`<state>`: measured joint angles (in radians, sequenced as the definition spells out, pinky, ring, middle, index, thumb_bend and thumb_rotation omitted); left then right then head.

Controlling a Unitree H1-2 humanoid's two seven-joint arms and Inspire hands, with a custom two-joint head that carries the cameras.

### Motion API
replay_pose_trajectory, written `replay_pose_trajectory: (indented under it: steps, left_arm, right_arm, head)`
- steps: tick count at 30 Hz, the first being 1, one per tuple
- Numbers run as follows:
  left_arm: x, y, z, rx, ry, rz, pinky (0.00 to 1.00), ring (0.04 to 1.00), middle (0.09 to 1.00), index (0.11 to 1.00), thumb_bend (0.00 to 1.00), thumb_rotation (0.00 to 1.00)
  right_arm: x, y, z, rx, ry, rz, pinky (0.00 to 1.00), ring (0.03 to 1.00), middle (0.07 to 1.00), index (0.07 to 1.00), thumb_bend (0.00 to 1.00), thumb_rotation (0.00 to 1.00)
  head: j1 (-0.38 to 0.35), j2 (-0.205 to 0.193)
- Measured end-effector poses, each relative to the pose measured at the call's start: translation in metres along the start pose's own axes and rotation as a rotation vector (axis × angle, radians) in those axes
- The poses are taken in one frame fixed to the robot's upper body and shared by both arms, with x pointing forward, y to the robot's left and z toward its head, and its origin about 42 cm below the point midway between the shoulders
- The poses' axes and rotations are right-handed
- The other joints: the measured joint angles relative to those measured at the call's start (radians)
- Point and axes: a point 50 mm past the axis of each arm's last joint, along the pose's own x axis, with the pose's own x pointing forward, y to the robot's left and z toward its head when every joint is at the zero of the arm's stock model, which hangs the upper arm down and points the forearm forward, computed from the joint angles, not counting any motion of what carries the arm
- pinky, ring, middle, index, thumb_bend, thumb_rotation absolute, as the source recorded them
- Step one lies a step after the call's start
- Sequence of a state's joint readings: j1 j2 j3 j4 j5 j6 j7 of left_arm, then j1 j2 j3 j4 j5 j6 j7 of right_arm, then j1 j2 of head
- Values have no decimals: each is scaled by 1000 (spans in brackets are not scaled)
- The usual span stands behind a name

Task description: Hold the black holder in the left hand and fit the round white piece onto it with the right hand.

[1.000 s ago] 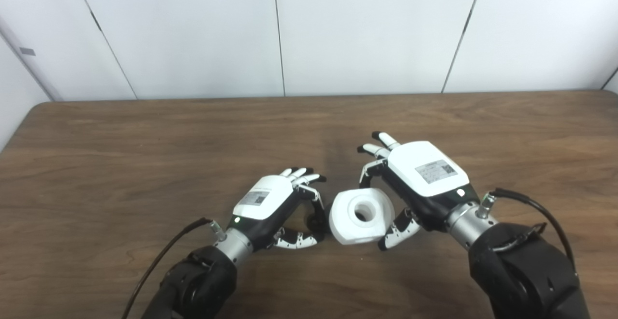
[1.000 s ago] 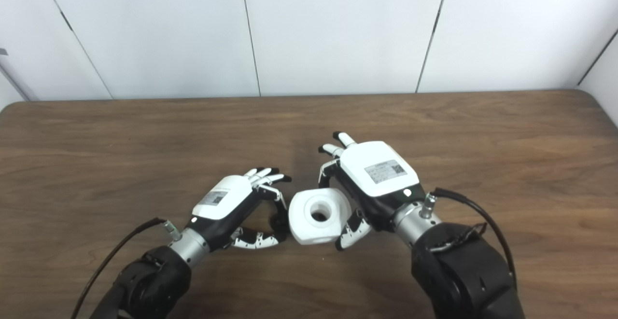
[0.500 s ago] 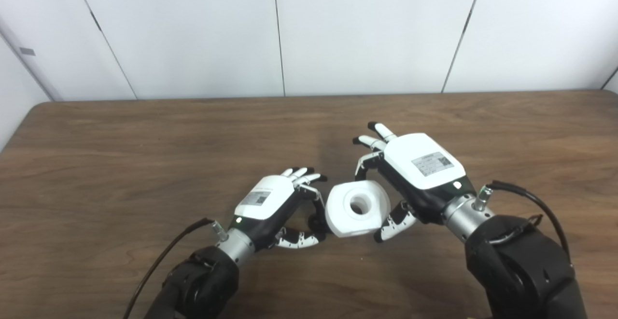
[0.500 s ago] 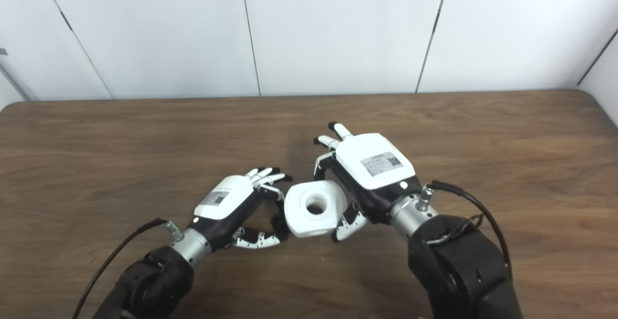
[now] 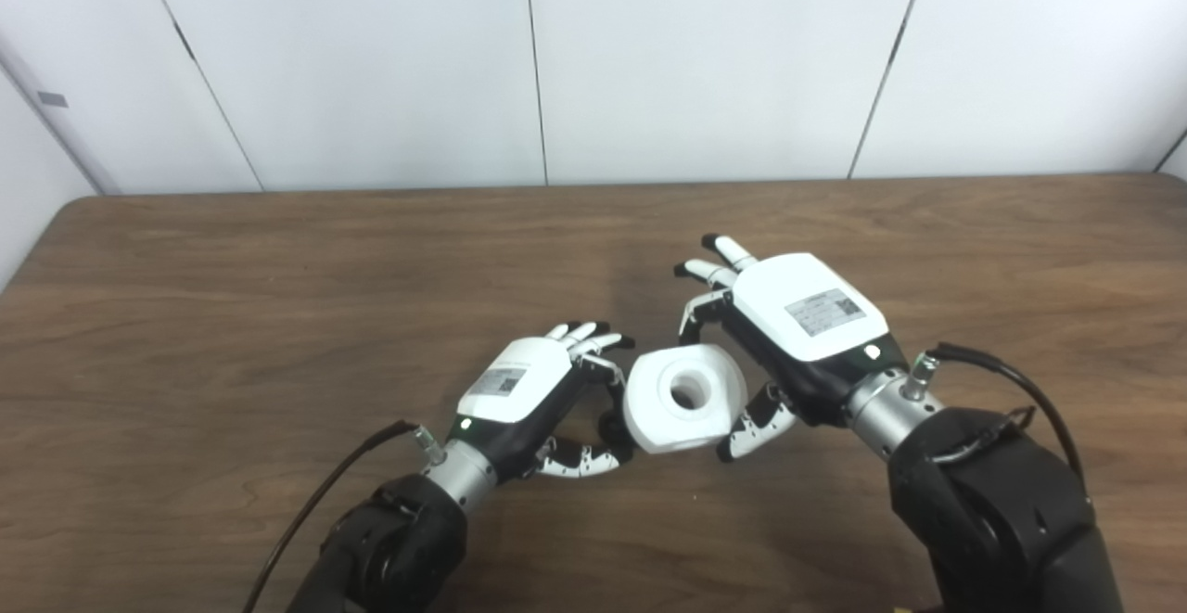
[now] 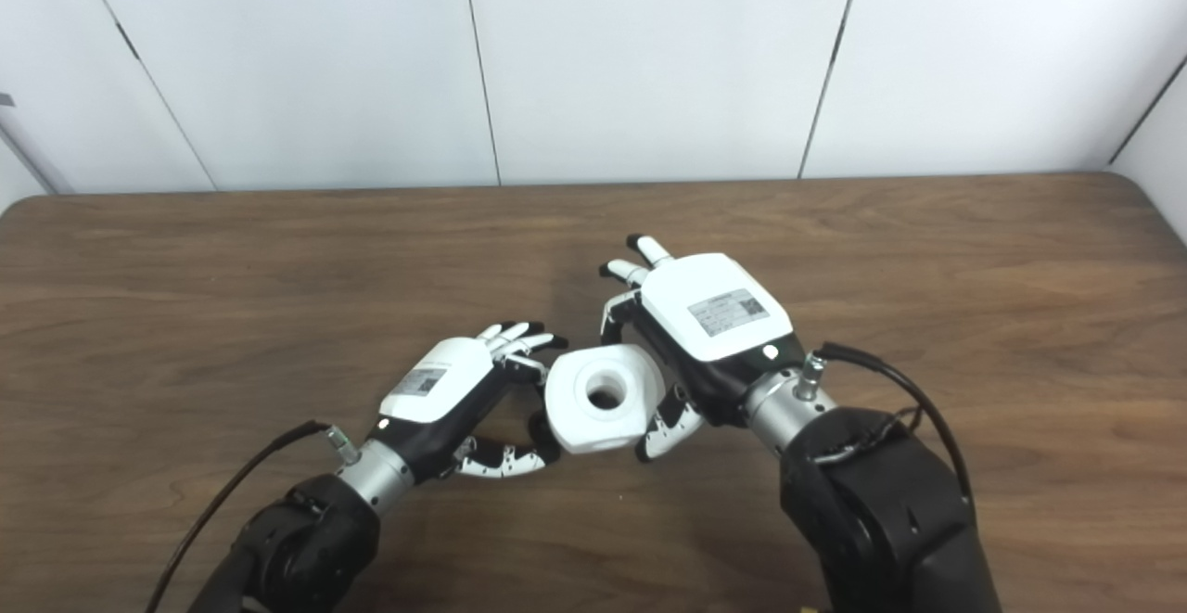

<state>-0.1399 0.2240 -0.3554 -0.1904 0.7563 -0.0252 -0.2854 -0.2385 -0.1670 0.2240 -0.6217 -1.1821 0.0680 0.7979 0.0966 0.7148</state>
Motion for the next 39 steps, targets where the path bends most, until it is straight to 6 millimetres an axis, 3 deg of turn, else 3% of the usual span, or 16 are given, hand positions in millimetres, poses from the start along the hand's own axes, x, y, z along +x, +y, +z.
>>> replay_pose_trajectory:
  steps: [12, 39]
  left_arm:
    - [1, -1, 1, -3, 1, 3, 1000, 975, 907, 481, 516, 49]
    - [2, -2, 1, -4, 3, 8, 1000, 972, 905, 481, 516, 49]
  right_arm:
    - [10, 10, -2, 11, 13, -12, 776, 983, 901, 482, 516, 136]
    - [12, 9, -1, 0, 5, -9, 801, 989, 902, 482, 514, 138]
  head:
    - [8, -2]
    - [6, -8]
